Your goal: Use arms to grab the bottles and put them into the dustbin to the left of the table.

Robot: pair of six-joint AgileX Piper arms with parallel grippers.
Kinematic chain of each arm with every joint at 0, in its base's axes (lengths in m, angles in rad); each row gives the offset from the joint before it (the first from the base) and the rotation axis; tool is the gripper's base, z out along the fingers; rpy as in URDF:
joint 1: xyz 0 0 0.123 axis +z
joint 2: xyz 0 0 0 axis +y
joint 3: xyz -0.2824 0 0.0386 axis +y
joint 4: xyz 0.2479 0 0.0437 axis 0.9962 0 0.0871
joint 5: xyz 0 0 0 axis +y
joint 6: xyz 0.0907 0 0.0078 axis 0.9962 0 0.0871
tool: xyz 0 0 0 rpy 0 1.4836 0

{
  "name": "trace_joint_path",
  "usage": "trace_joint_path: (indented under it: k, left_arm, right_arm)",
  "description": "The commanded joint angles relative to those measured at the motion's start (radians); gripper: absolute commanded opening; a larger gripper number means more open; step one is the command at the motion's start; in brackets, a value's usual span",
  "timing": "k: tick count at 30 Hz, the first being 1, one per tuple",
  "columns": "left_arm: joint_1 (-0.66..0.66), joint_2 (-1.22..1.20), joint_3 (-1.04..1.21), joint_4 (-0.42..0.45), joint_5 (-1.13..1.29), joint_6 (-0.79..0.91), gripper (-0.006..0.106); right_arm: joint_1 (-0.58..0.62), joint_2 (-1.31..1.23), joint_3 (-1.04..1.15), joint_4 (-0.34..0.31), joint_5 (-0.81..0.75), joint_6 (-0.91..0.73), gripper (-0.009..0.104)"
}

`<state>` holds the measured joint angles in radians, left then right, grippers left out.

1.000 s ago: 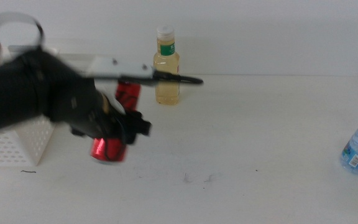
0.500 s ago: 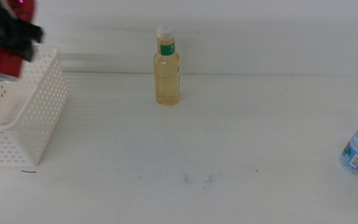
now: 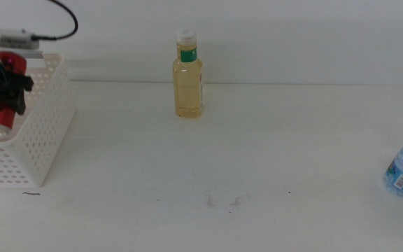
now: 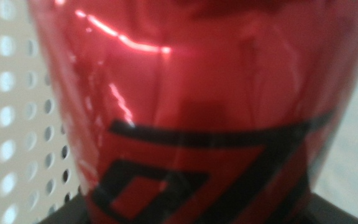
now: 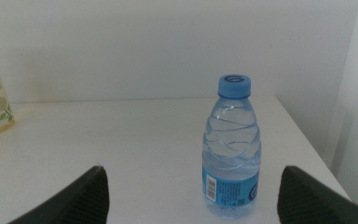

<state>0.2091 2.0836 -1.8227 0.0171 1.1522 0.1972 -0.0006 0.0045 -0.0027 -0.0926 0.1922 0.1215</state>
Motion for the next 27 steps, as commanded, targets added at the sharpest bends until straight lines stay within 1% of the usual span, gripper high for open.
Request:
trace_joint_path:
  k: [1,3,5,8,10,12,15,20,23,26,27]
  left_arm:
    - [0.009,0.021,-0.013,-0.002,-0.037,0.006,0.017]
    - [0.01,0.046,-0.013,0.0,-0.053,0.006,0.026]
    - [0.01,0.065,-0.013,0.001,-0.069,0.004,0.04]
    - [0.01,0.079,-0.013,-0.003,-0.094,0.004,0.07]
    - [0.01,0.075,-0.013,0.004,-0.091,-0.009,0.094]
    - [0.008,0.053,-0.013,0.018,-0.066,-0.037,0.094]
    - [-0.003,-0.022,-0.009,0.015,-0.02,-0.123,0.094]
    - [-0.089,-0.264,0.098,-0.011,-0.052,-0.264,0.094]
    - [-0.201,-0.431,0.226,0.013,-0.144,-0.354,0.094]
    - [-0.337,-0.591,0.35,0.099,-0.237,-0.395,0.094]
    - [-0.384,-0.631,0.381,0.119,-0.248,-0.442,0.094]
  right_arm:
    - [-0.009,-0.004,0.003,-0.009,-0.006,-0.005,0.074]
    - [-0.009,-0.004,0.003,-0.009,-0.006,-0.005,0.074]
    - [-0.009,-0.004,0.003,-0.009,-0.006,-0.005,0.074]
    - [-0.009,-0.004,0.003,-0.009,-0.006,-0.005,0.074]
    - [-0.009,-0.004,0.003,-0.009,-0.006,-0.005,0.074]
    - [-0.009,-0.004,0.003,-0.009,-0.006,-0.005,0.074]
    - [-0.009,-0.004,0.003,-0.009,-0.006,-0.005,0.074]
    - [-0.009,-0.004,0.003,-0.009,-0.006,-0.005,0.074]
    - [-0.009,-0.004,0.003,-0.009,-0.006,-0.005,0.074]
    - [-0.009,-0.004,0.003,-0.009,-0.006,-0.005,0.074]
    - [-0.009,-0.004,0.003,-0.009,-0.006,-0.005,0.074]
